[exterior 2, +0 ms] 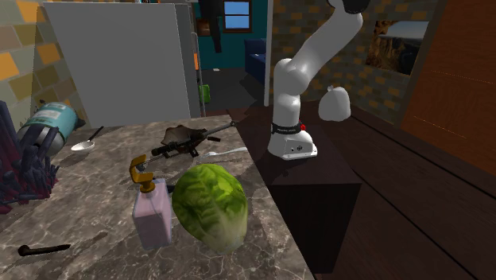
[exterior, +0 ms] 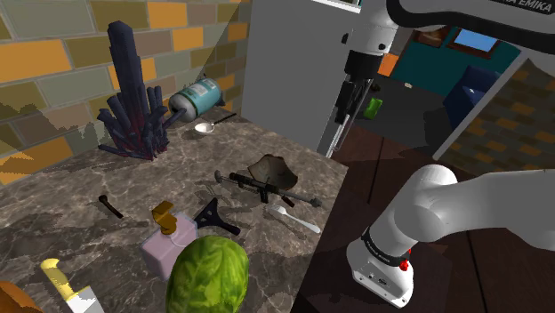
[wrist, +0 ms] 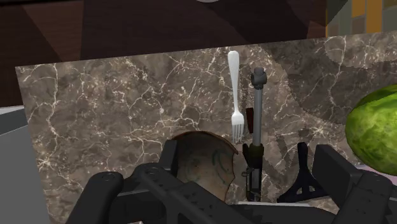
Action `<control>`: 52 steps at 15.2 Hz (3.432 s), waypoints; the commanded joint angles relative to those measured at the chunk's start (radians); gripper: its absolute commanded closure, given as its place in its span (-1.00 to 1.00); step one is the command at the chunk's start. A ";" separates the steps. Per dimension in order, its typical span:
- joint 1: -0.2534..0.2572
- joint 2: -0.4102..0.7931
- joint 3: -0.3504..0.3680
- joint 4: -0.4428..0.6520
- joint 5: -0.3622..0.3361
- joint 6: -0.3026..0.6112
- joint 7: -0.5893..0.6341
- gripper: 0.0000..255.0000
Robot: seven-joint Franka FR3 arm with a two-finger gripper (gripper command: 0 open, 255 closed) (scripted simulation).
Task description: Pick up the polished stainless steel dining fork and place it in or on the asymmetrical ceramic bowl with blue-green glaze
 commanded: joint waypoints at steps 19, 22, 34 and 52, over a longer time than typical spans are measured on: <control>0.075 0.097 0.035 -0.556 0.142 0.650 -0.063 -1.00; 0.107 0.194 0.040 -0.607 0.188 0.799 -0.087 -1.00; 0.258 0.570 0.023 -0.657 0.417 1.222 -0.231 -1.00; 0.265 0.583 0.022 -0.656 0.430 1.234 -0.239 1.00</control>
